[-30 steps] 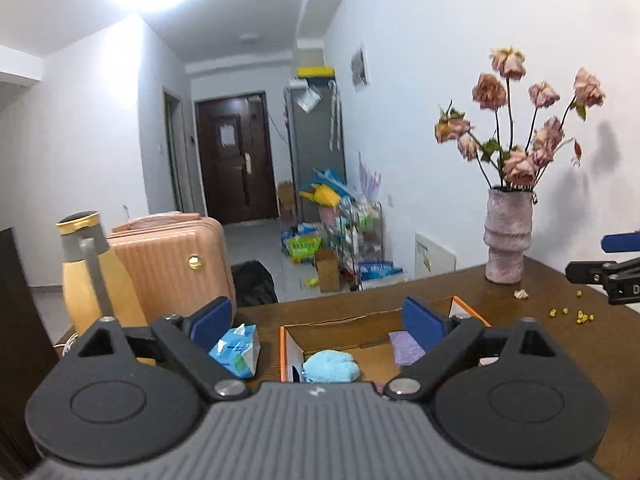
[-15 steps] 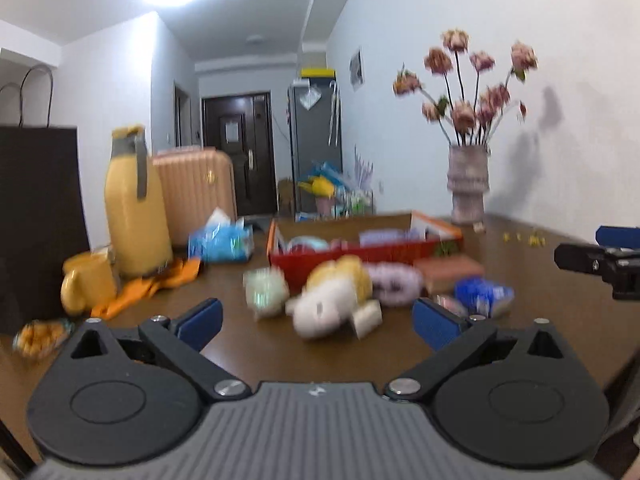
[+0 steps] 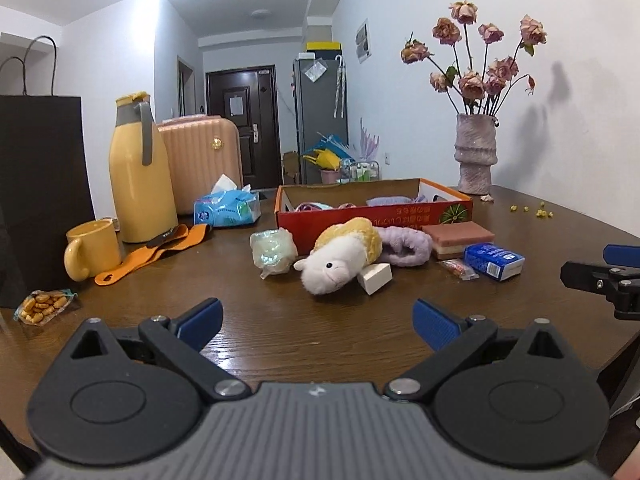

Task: Organize soft objects
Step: 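Withdraw both grippers back above the remaining items on the table, then reach both grippers to the small clear packet and close on it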

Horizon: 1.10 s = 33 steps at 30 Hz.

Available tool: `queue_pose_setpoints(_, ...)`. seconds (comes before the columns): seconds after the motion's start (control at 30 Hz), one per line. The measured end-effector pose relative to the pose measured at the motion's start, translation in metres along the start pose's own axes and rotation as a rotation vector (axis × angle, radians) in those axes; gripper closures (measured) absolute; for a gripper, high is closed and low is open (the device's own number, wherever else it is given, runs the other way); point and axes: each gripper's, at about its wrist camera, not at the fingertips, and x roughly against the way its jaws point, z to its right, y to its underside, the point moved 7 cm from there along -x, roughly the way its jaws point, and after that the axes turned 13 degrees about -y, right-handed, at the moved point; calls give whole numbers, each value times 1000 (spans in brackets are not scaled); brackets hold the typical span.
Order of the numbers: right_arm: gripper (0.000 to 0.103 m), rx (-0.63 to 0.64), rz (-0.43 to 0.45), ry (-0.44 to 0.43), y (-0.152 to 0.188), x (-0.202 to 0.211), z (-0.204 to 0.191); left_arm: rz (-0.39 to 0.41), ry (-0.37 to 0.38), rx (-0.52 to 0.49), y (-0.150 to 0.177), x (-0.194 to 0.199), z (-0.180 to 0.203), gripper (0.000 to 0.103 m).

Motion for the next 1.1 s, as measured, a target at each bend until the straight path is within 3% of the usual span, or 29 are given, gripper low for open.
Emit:
queue_pose_setpoints(0.33, 16, -3, -54, 1, -9, -39, 12, -60, -28, 19, -9, -44, -5, 0)
queue_pose_setpoints(0.5, 41, -40, -112, -37, -16, -74, 20, -68, -76, 30, -27, -75, -12, 0)
queue_pose_setpoints(0.63, 45, -52, -160, -104, -21, -109, 13, -72, -68, 13, -39, -102, -10, 6)
queue_pose_setpoints(0.7, 45, -33, -184, -122, -23, -128, 8, -84, -25, 17, -45, -112, -4, 12)
queue_pose_setpoints(0.77, 46, -26, -214, -90, -23, -148, 11, -106, 66, 23, -47, -116, 11, 22)
queue_pose_setpoints(0.83, 49, -37, -238, -57, -21, -165, 17, -167, 158, 17, -39, -123, 30, 30)
queue_pose_setpoints(0.9, 55, -51, -265, -38, -17, -178, 26, -227, 199, -18, -26, -135, 49, 41)
queue_pose_setpoints(1.1, 59, -55, -321, 26, -6, -199, 46, -263, 196, -42, -15, -160, 76, 38)
